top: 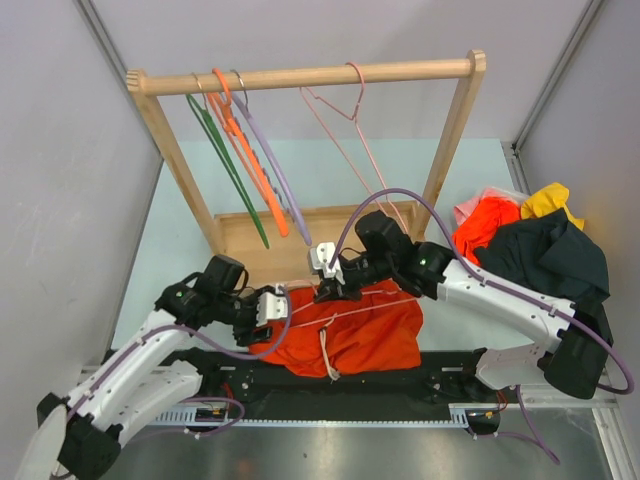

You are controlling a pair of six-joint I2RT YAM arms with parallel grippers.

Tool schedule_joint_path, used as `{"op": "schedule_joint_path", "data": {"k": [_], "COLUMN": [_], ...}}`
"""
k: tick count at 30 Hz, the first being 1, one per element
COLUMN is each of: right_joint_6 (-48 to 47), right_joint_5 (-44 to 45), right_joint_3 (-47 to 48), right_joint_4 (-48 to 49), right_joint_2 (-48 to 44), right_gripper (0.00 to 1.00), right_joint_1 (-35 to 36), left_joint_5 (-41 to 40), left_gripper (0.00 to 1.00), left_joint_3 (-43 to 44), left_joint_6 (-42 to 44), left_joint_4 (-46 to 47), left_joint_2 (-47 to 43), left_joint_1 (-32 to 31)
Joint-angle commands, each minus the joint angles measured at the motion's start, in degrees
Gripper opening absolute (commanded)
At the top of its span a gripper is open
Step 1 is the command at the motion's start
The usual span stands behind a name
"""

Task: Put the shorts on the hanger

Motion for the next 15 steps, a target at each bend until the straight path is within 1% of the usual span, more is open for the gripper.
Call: {"op": "schedule_joint_path", "data": {"k": [1,3,4,5,6,7,8,10,11,12,13,14,15], "right_joint_6": [2.6,2.8,2.6,2.0,1.3,0.6,0.1,-1.1,-0.9,0.4,1.5,2.6,4.8], "right_joint_5": [-1.5,-1.3,-1.3,-1.0,-0.5,-0.1,0.4,2.1,3.2,5.8,6.9,7.8,9.2], "right_joint_3": [-0.2,-0.3,-0.3,-0.3,-0.3,-0.3,-0.3,-0.3,-0.3,-0.4,-0.3,-0.2,-0.2], "right_joint_4": [7.4,8.0,7.8,7.3,5.3,4.0,2.6,-1.9,-3.1,-4.8,-5.4,-6.0,-7.3], "right_joint_2": [-2.3,-2.5,-2.6,-3.1,-4.2,-4.9,-5.7,-8.2,-9.3,-10.4,-12.3,-13.4,-14.3], "right_gripper": [0.00,0.00,0.00,0.00,0.00,0.00,0.09,0.24,0.47,0.57,0.62,0.73,0.79], "right_joint_1": [0.0,0.0,-0.1,-0.2,-0.1,-0.4,-0.4,-0.8,-1.1,-1.3,-1.8,-3.2,-4.1], "left_joint_5": [4.2,4.9,4.3,4.1,3.6,3.1,2.2,0.9,-0.3,-0.7,-1.2,-1.7,-2.5], "left_gripper": [0.57,0.43,0.24,0.14,0.04,0.00,0.00,0.00,0.00,0.00,0.00,0.00,0.00], "left_joint_3": [2.8,2.8,2.6,2.2,2.0,1.7,1.2,0.7,0.5,0.6,0.5,0.6,0.7], "left_joint_6": [-1.0,0.5,0.4,0.3,0.1,0.0,0.1,0.4,0.8,1.5,1.8,2.0,2.9], "left_joint_4": [1.5,0.9,1.0,1.3,1.5,1.8,1.8,2.0,1.9,1.2,1.0,0.8,0.2], "left_joint_2": [4.4,4.6,4.2,3.6,2.5,1.8,1.3,0.2,0.1,0.0,0.2,0.2,0.3], "left_joint_1": [-0.3,-0.9,-1.9,-2.4,-2.6,-2.9,-2.9,-3.0,-3.0,-3.1,-3.1,-3.1,-3.1]}}
